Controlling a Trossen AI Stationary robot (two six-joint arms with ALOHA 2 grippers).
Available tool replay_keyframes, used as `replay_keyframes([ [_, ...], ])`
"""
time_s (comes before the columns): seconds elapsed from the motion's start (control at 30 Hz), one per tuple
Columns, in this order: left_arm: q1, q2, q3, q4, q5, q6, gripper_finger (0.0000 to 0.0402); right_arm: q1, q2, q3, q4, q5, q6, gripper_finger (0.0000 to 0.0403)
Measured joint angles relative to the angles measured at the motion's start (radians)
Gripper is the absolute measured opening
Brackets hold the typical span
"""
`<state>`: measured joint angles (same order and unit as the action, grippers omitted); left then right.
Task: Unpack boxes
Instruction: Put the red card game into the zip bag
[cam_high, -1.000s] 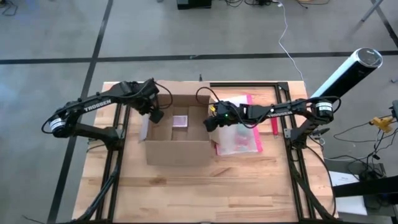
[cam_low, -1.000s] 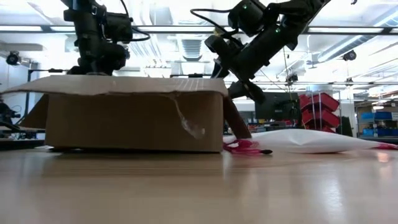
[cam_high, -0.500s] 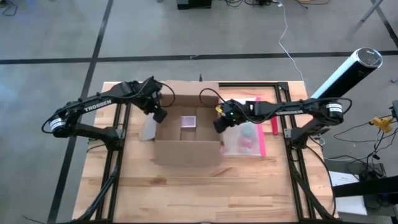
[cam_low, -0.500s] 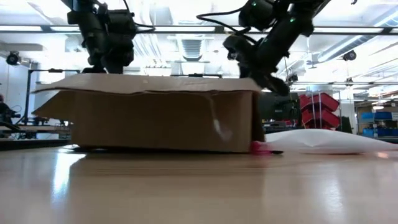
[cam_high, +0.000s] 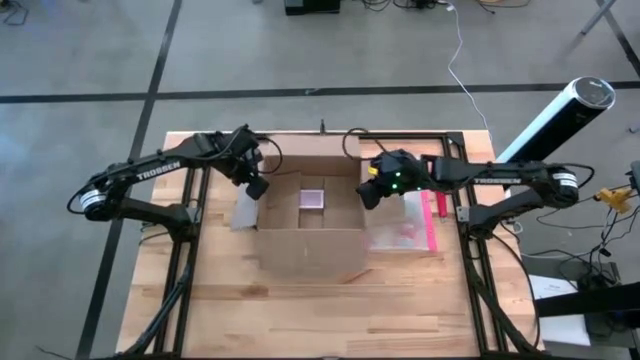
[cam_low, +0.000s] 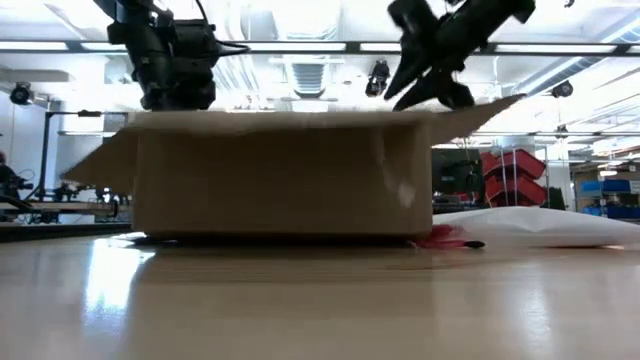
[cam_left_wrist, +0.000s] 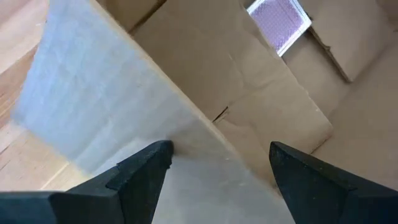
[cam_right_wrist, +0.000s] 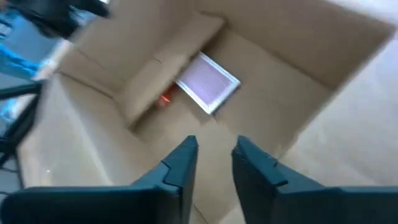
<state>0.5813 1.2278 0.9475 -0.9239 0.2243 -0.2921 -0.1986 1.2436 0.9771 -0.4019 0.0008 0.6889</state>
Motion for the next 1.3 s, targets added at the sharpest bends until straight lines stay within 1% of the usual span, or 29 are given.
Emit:
replay_keyframes([
  [0.1,0.000,0.000,-0.008,0.007,0.000,0.002,0.0272,0.000,-0.025,0.027,-0.003,0.036,-0.037,0.0141],
  [0.17,0.000,0.000,-0.012,0.014,-0.001,0.007,0.0272,-0.001,-0.022,0.066,0.003,0.050,-0.108,0.0162],
  [0.27,0.000,0.000,-0.013,0.022,-0.001,0.026,0.0272,-0.001,0.033,0.145,0.006,0.051,-0.237,0.0188],
  [0.47,0.000,0.000,-0.014,0.027,0.005,0.027,0.0272,-0.003,0.248,0.325,-0.019,0.039,-0.484,0.0218],
  [0.53,0.000,0.000,-0.014,0.027,0.014,0.027,0.0272,-0.009,0.333,0.391,-0.051,0.007,-0.559,0.0222],
  [0.7,0.000,0.000,-0.014,0.027,0.022,0.027,0.0272,-0.035,0.529,0.526,-0.176,-0.125,-0.697,0.0221],
  [0.83,0.000,0.000,-0.014,0.026,0.022,0.034,0.0272,-0.059,0.644,0.575,-0.192,-0.254,-0.733,0.0231],
  [0.93,0.000,0.000,-0.014,0.026,0.024,0.038,0.0272,-0.069,0.703,0.601,-0.191,-0.291,-0.744,0.0255],
  [1.03,0.000,0.000,-0.014,0.026,0.024,0.044,0.0272,-0.073,0.748,0.622,-0.191,-0.314,-0.753,0.0286],
  [1.17,0.000,0.000,-0.014,0.026,0.024,0.047,0.0272,-0.075,0.796,0.634,-0.191,-0.315,-0.769,0.0323],
  [1.3,0.000,0.000,-0.014,0.024,0.029,0.048,0.0272,-0.086,0.835,0.639,-0.176,-0.304,-0.771,0.0340],
])
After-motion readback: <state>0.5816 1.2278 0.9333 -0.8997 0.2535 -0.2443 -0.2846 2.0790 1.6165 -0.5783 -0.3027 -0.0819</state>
